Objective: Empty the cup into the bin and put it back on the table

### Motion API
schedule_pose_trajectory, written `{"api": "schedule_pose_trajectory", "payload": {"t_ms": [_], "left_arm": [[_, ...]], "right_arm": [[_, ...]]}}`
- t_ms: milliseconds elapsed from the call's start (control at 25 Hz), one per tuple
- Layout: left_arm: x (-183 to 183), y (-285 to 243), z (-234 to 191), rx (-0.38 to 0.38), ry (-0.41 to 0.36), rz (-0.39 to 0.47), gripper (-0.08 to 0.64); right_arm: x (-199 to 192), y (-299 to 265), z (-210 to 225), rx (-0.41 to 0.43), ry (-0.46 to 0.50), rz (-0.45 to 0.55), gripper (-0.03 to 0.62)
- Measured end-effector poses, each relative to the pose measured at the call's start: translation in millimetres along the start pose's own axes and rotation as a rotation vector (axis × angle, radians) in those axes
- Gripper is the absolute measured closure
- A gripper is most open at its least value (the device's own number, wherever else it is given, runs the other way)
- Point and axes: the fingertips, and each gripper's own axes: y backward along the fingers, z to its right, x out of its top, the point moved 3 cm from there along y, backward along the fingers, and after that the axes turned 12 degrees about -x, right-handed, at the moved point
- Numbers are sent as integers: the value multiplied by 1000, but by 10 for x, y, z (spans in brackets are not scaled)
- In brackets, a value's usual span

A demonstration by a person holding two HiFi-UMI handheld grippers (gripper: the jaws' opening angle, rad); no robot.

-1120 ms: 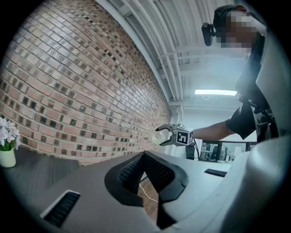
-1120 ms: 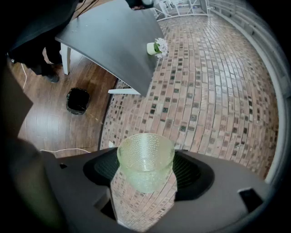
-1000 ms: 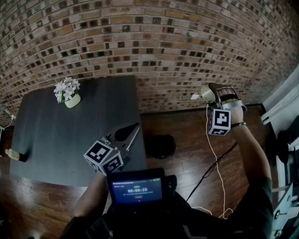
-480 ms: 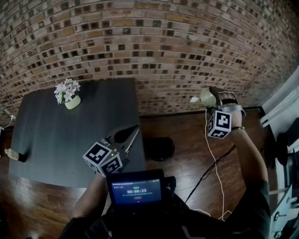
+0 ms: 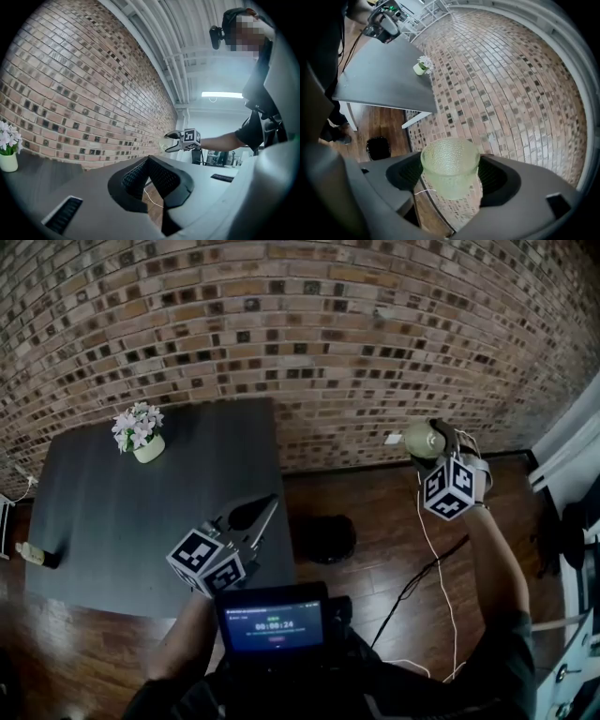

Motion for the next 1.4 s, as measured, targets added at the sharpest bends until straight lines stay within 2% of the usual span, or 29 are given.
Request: {"api": "schedule_pose_trajectory", "payload": {"t_ms": [80,280,560,1000,1400], "left_arm": [[-9,-8,11,-1,-1,-5,569],[-43,-31,45,2,3,-16,569],[-62,-2,64,16,11,-21,569],[-64,76,88,51,17,-16,569],[-45,206,115,107,13,3,569]], "right_arm": [[-37,-3,-36,10,-47,0,218],[-170,-41,-112,58,-262,-3,218],[-174,16,-129,108,-508,39,218],[-22,117,-258,181,-672,113,218],[532,286,-430,287,-737,264,218]]}}
